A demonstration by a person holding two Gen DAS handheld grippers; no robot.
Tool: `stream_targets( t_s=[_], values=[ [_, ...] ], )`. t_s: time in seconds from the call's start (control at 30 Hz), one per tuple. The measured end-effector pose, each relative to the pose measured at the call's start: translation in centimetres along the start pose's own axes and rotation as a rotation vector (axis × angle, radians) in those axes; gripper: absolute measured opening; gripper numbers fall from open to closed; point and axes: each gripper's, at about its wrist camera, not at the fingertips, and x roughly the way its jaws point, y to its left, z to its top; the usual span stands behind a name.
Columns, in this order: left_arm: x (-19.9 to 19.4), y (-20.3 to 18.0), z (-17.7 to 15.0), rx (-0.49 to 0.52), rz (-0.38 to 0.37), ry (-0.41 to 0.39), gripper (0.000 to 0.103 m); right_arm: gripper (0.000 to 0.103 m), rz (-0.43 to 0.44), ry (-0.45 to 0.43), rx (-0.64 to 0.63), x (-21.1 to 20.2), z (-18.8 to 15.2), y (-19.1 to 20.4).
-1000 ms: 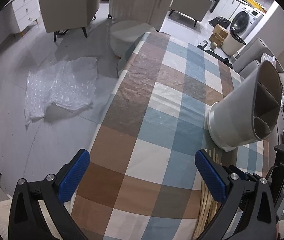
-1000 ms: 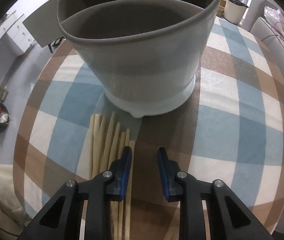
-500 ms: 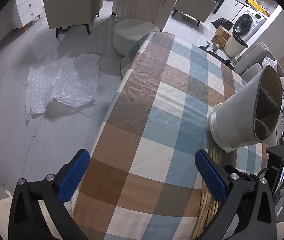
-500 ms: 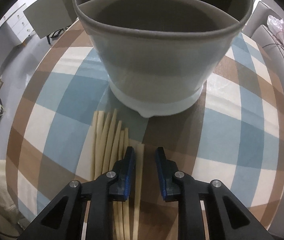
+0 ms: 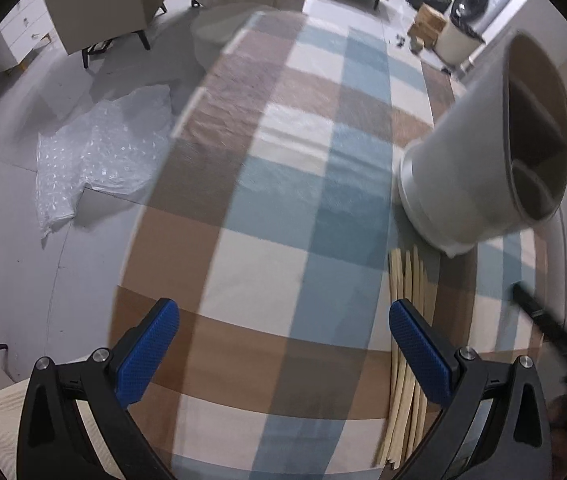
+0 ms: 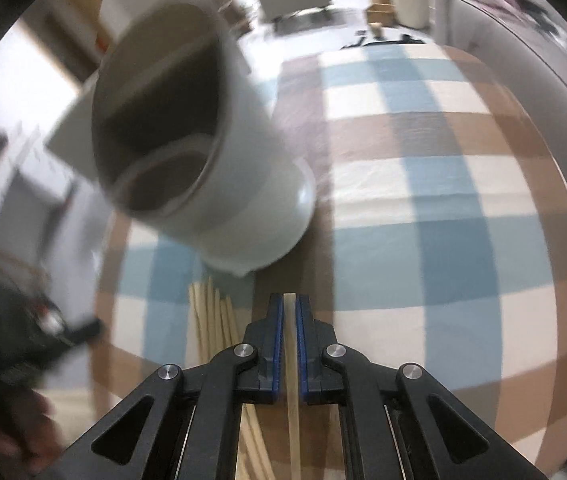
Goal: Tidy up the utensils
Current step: 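Close the left tool on another chopstick while the right tool holds its chopstick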
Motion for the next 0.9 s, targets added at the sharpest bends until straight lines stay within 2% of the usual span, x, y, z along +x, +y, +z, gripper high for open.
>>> stream_targets(
  t_s=[0.17, 0.37, 0.53, 0.63, 0.9],
  values=[
    [1.9, -1.4, -1.0, 0.031, 0.036, 0.058, 0.102, 0.006, 0.129, -0.051, 0.217, -3.1, -0.2, -4.2],
    [2.5, -2.7, -1.3, 0.064, 0.071, 0.070, 0.102, 0.006, 0.228, -0.075, 0.460, -3.4, 0.2, -8.2],
    [3.3, -3.6, -1.9, 0.104, 0.119, 0.090, 0.102, 0.006, 0.190, -0.119, 0.437, -4.0, 1.0, -8.8],
    [3.7, -3.3, -1.9, 0.091, 0.157, 0.109, 0.102, 0.006, 0.159, -0.154, 0.391, -4.5, 1.5, -8.5],
    [3.9, -2.5, -1.9, 0.092, 0.192, 0.108, 0.102, 0.006, 0.075, -0.229, 0.330, -6.0, 1.7, -8.1]
  ],
)
